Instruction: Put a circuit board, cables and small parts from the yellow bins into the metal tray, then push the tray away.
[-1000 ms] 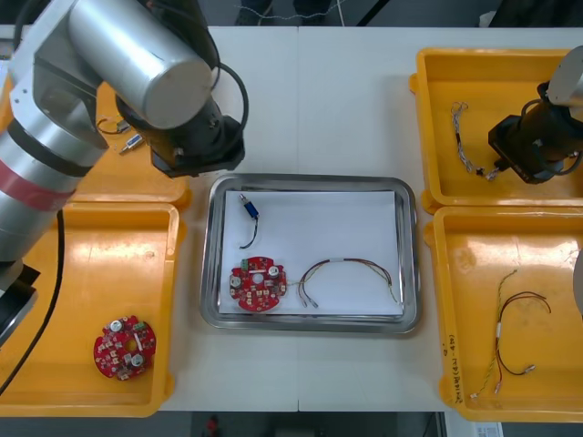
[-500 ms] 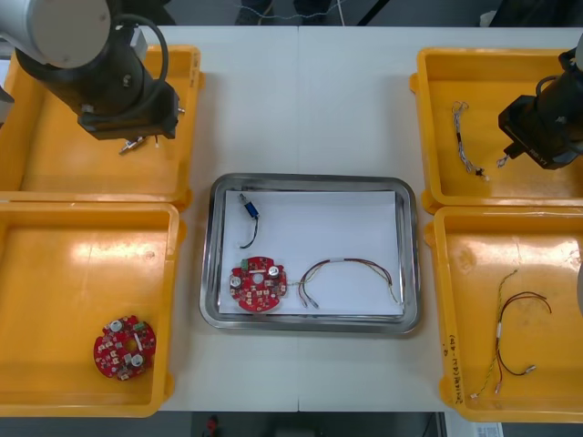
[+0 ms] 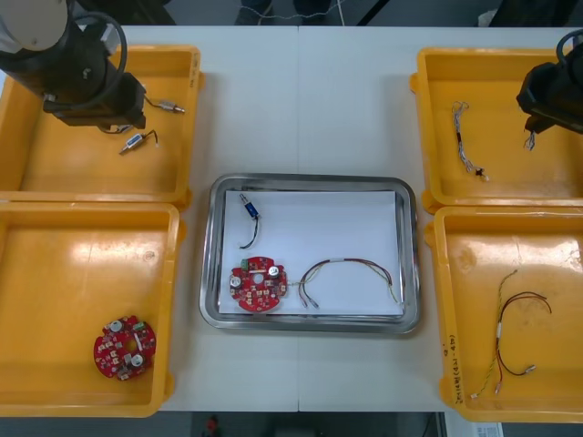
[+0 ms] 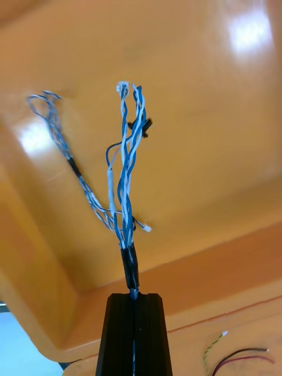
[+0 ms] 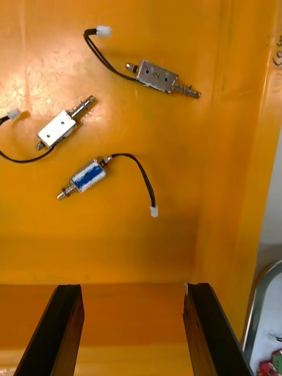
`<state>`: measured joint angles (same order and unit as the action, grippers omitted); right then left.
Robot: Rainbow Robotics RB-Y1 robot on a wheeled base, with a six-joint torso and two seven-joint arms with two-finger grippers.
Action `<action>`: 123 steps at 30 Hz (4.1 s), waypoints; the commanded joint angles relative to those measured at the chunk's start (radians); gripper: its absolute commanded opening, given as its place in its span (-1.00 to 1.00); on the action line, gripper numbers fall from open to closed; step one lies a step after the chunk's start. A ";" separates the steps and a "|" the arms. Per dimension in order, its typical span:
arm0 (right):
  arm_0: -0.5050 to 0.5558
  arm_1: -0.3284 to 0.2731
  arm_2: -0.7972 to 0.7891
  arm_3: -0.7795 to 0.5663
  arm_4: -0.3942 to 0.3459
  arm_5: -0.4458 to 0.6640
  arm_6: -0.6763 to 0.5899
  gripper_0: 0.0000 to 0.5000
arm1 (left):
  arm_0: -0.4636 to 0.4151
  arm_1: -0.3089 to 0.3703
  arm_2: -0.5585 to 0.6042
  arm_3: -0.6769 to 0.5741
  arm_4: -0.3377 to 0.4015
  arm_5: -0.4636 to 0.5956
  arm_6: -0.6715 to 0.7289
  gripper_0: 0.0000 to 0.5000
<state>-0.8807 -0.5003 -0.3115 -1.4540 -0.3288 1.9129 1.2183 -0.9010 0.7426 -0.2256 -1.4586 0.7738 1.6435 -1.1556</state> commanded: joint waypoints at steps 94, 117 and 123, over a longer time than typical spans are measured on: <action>0.203 -0.040 0.947 -0.309 -0.190 -0.387 1.011 -1.00 | -0.115 -0.068 -0.127 0.612 0.012 -0.651 -0.842 1.00; 0.201 -0.040 0.897 -0.351 -0.190 -0.359 1.009 1.00 | -0.095 -0.068 -0.139 0.639 0.044 -0.682 -0.866 -1.00; 0.203 -0.040 0.888 -0.411 -0.150 -0.310 1.004 1.00 | -0.093 -0.068 -0.139 0.638 0.053 -0.682 -0.880 -1.00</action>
<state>-0.6834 -0.5231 0.6085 -1.7981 -0.5045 1.5796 2.1892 -0.9920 0.6778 -0.3488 -0.8141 0.8119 0.9732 -1.8797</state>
